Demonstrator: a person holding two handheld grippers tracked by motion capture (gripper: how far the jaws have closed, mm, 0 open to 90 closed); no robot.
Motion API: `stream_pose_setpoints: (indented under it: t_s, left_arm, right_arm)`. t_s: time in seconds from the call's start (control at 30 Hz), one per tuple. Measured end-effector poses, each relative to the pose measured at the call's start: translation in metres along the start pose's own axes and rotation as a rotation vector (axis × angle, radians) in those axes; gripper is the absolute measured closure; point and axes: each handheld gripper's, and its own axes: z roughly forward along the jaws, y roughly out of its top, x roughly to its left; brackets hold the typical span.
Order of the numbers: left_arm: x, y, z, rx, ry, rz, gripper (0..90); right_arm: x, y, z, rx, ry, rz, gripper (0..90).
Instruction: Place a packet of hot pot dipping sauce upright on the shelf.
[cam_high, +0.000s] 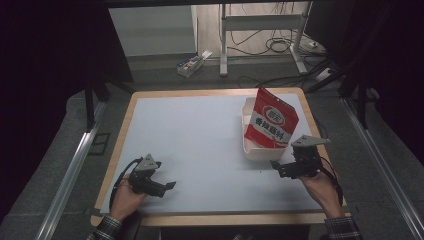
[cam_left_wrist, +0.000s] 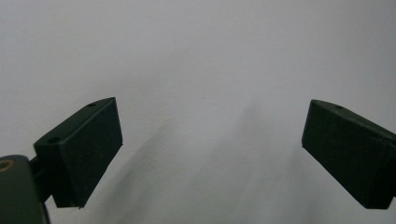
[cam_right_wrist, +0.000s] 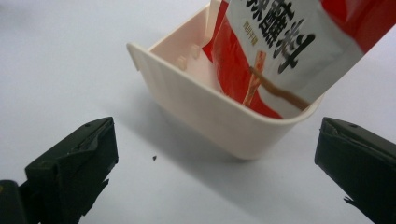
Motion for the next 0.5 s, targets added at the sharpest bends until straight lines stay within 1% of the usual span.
stream_pose_setpoints:
  t_s: [0.17,0.2,0.5]
  left_arm:
    - [0.000,0.000,-0.001,-0.005,0.001,0.001,4.7]
    - [0.000,0.000,-0.001,-0.005,0.001,0.001,4.7]
    - [0.000,0.000,-0.001,-0.004,0.002,0.003,4.7]
  right_arm:
    - [0.005,-0.006,-0.003,0.006,0.000,-0.008,0.0]
    - [0.005,-0.006,-0.004,0.008,-0.002,-0.017,0.0]
    - [0.009,-0.014,-0.012,-0.005,-0.001,-0.024,0.0]
